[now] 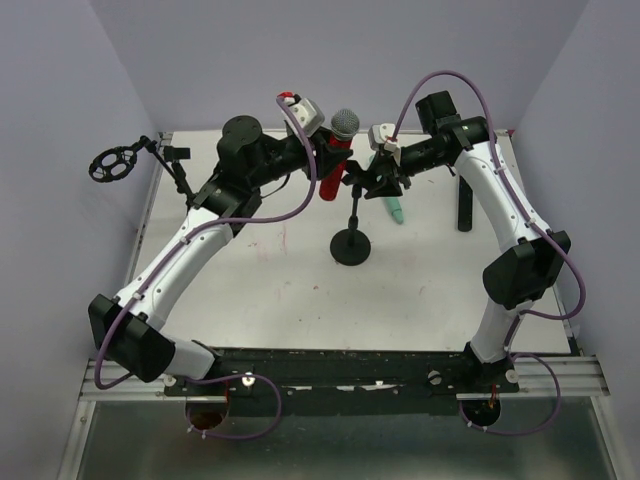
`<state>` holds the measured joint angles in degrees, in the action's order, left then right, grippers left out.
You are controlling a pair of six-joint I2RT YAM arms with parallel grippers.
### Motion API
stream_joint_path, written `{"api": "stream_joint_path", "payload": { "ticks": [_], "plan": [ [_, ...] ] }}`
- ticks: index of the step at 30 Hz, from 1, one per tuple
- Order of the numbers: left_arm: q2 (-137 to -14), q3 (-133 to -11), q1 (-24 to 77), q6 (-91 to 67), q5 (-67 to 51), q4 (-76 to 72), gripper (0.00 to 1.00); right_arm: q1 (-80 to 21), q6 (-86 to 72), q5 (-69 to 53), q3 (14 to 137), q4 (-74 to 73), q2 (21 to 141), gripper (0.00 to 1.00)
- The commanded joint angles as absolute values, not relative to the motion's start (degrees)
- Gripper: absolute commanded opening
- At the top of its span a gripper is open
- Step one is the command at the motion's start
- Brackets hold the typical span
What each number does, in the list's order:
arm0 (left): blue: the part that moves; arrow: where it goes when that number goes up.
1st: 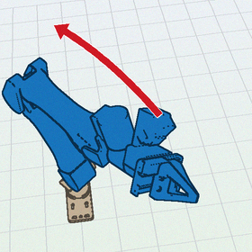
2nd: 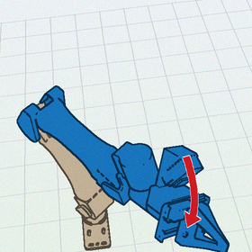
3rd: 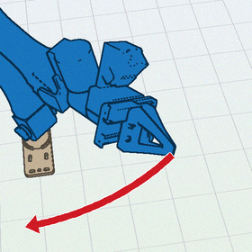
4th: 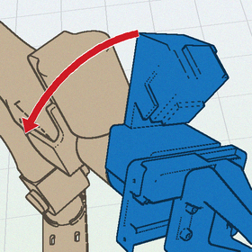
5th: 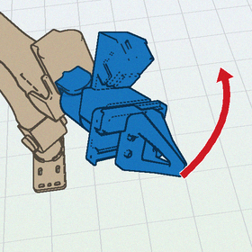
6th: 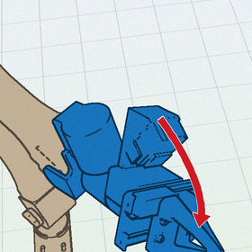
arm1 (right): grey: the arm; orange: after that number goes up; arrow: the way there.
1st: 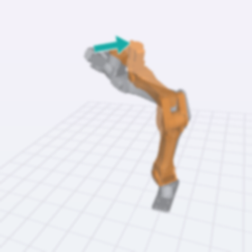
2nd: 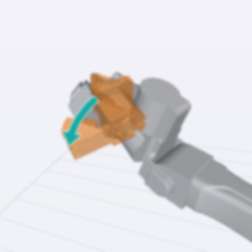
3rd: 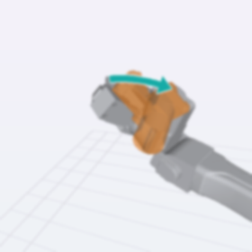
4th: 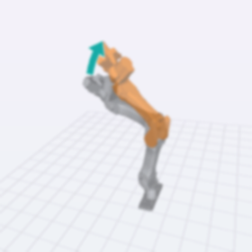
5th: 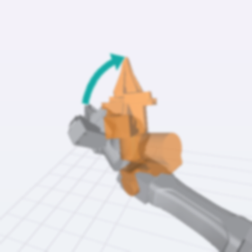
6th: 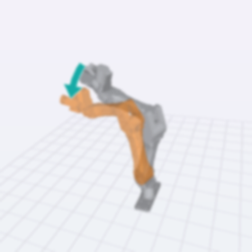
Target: Attach the microphones to the stand
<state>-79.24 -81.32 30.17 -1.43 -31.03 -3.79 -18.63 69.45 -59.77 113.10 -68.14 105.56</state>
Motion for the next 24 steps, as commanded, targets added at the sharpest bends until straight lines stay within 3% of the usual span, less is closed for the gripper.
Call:
{"api": "stream_joint_path", "payload": {
  "ticks": [1, 10, 18, 22, 24],
  "plan": [
    [-81.03, -84.11, 31.11, -0.79, -35.24, -6.33, 0.00, -18.46, 68.91, -61.70, 114.35, -68.99, 106.00, 0.14],
    [-87.45, -91.75, 32.34, 2.90, -37.27, 1.48, 0.00, -18.46, 68.91, -62.58, 114.00, -69.00, 105.56, 0.13],
    [-89.12, -90.97, 32.26, 3.25, -39.72, 3.16, 0.00, -18.37, 68.73, -64.51, 113.82, -69.34, 105.38, 0.07],
    [-89.65, -90.44, 32.34, 2.99, -40.69, 3.08, 0.00, -18.37, 68.03, -65.30, 113.38, -68.65, 105.12, 0.08],
    [-89.91, -90.79, 32.34, 2.99, -41.22, 3.51, 0.00, -18.37, 67.59, -65.57, 112.77, -67.94, 104.77, 0.14]
  ]
}}
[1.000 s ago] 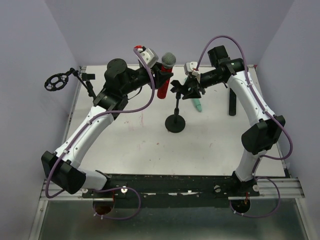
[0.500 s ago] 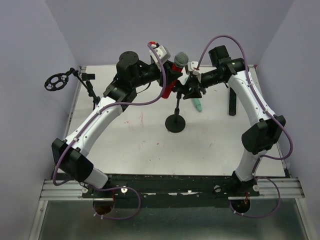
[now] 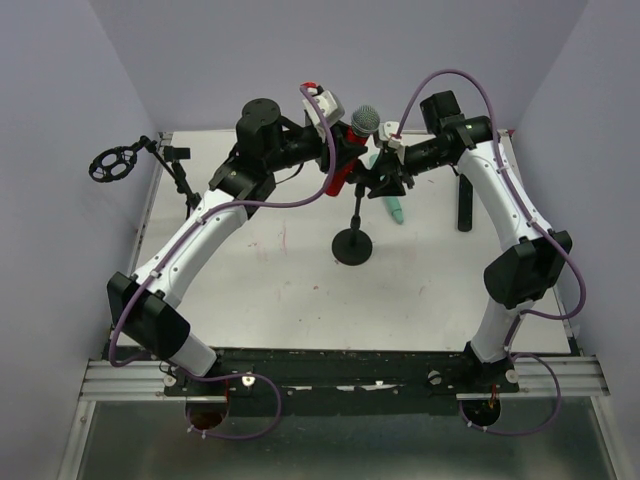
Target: Attach the microphones to the stand
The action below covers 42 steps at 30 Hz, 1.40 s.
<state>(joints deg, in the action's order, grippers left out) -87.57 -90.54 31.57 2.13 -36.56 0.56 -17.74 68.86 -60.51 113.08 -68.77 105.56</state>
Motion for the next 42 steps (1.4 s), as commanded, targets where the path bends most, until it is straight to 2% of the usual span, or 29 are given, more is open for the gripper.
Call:
{"api": "stream_joint_path", "payload": {
  "ticks": [1, 6, 9, 13, 16, 18, 20, 24, 28, 29, 33, 39, 42],
  "plan": [
    [-90.26, -90.97, 32.34, 2.90, -41.39, 3.52, 0.00, -18.46, 67.15, -65.57, 112.15, -67.16, 104.50, 0.19],
    [-91.14, -92.11, 32.26, 2.55, -41.92, 4.04, 0.00, -18.37, 64.52, -66.53, 108.81, -62.85, 102.92, 0.34],
    [-91.58, -92.37, 32.34, 2.37, -41.92, 4.04, 0.00, -18.37, 64.07, -67.15, 108.54, -62.58, 102.75, 0.39],
    [-91.50, -91.93, 32.26, 2.64, -41.57, 4.13, 0.00, -18.37, 63.99, -67.24, 108.28, -62.31, 102.74, 0.39],
    [-91.41, -91.67, 32.34, 2.72, -41.57, 4.04, 0.00, -18.37, 64.16, -67.15, 108.54, -62.75, 102.83, 0.21],
    [-91.41, -91.76, 32.34, 2.90, -41.40, 3.96, 0.00, -18.46, 64.77, -67.15, 108.63, -63.54, 103.09, 0.12],
    [-91.23, -91.76, 32.34, 2.99, -41.75, 3.96, 0.00, -18.46, 65.65, -66.97, 108.98, -64.77, 103.45, 0.06],
    [-90.71, -90.88, 31.91, 3.61, -45.96, 1.86, 0.00, -18.28, 66.53, -66.71, 108.55, -65.48, 103.36, 0.04],
    [-91.93, -92.98, 31.20, 3.07, -47.46, 3.06, 0.00, -18.37, 66.19, -67.06, 107.67, -64.95, 102.75, 0.19],
    [-92.37, -93.51, 31.20, 3.42, -47.55, 3.86, 0.00, -18.37, 65.75, -67.06, 107.32, -64.17, 102.48, 0.26],
    [-92.90, -93.43, 31.20, 3.78, -47.64, 4.75, 0.00, -18.37, 63.38, -67.06, 104.86, -60.66, 101.08, 0.45],
    [-92.55, -92.64, 31.11, 3.43, -47.37, 4.13, 0.00, -18.37, 61.52, -66.97, 102.83, -57.83, 99.93, 0.55],
    [-92.37, -92.72, 31.20, 3.43, -47.46, 4.13, 0.00, -18.37, 61.26, -66.97, 102.66, -57.48, 99.84, 0.55]
  ]
}}
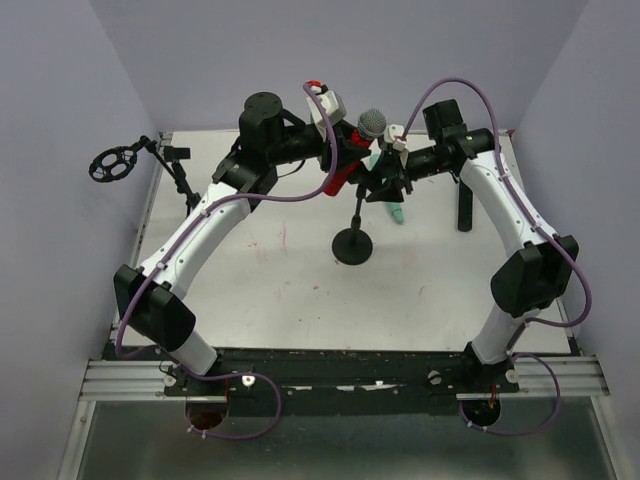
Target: Attach the microphones to the stand
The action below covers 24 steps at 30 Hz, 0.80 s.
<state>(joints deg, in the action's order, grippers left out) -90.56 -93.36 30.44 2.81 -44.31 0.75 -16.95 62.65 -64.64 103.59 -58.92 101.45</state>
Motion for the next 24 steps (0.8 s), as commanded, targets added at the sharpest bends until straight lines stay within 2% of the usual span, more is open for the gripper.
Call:
{"api": "stream_joint_path", "payload": {
  "ticks": [1, 3, 5, 6, 9, 20, 24],
  "plan": [
    [-92.37, -92.72, 31.03, 3.34, -47.46, 4.13, 0.00, -18.37, 61.09, -66.97, 102.57, -57.31, 99.76, 0.55],
    [-92.37, -92.72, 31.11, 3.25, -47.37, 4.04, 0.00, -18.37, 60.65, -66.89, 102.48, -57.04, 99.58, 0.47],
    [-92.29, -92.72, 31.20, 3.16, -47.29, 3.69, 0.00, -18.37, 60.47, -66.88, 102.48, -57.04, 99.67, 0.25],
    [-92.29, -92.64, 31.11, 3.08, -47.37, 3.60, 0.00, -18.46, 60.47, -66.97, 102.48, -57.04, 99.67, 0.18],
    [-92.20, -92.20, 31.11, 2.81, -47.46, 2.90, 0.00, -18.37, 60.64, -67.50, 102.39, -57.22, 99.58, 0.07],
    [-93.95, -90.88, 31.55, -1.76, -50.71, -0.97, 0.00, -18.37, 60.82, -71.01, 102.13, -57.83, 99.41, 0.01],
    [-95.18, -90.35, 31.64, -3.07, -51.50, -1.93, 0.00, -18.37, 61.52, -72.59, 100.81, -57.75, 98.88, 0.09]
  ]
}}
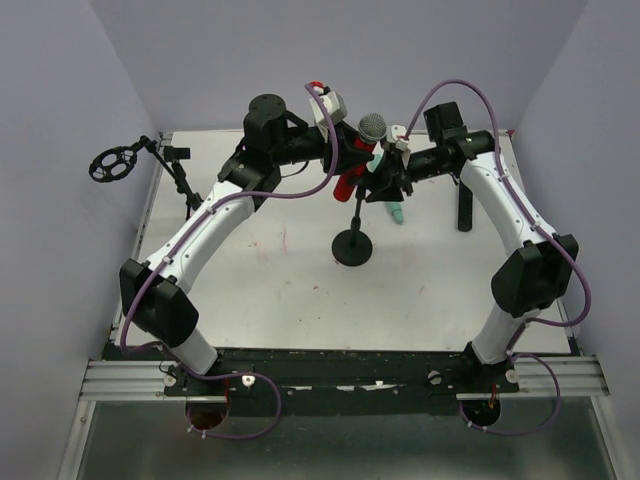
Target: Attach the microphones to the stand
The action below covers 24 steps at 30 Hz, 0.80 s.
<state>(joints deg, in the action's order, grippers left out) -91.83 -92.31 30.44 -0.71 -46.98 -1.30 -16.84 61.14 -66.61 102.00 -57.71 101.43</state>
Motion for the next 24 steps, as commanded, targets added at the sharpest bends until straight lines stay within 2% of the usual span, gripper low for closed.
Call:
{"api": "stream_joint_path", "payload": {
  "ticks": [1, 6, 17, 19, 24],
  "plan": [
    [-95.45, -90.18, 31.64, -3.25, -51.59, -2.28, 0.00, -18.37, 61.78, -72.95, 100.20, -57.57, 98.70, 0.12],
    [-96.15, -90.18, 31.64, -3.25, -51.59, -1.67, 0.00, -18.37, 61.61, -74.18, 98.44, -56.51, 97.82, 0.21],
    [-95.71, -89.30, 31.64, -1.32, -50.54, 1.06, 0.00, -17.76, 57.93, -73.04, 96.42, -52.39, 95.63, 0.64],
    [-95.28, -89.12, 31.55, -1.06, -50.28, 1.14, 0.00, -17.40, 56.96, -72.77, 95.45, -50.98, 95.10, 0.77],
    [-94.92, -89.12, 31.47, -0.88, -49.92, 1.32, 0.00, -16.00, 55.73, -73.13, 94.13, -49.49, 93.87, 0.87]
  ]
}}
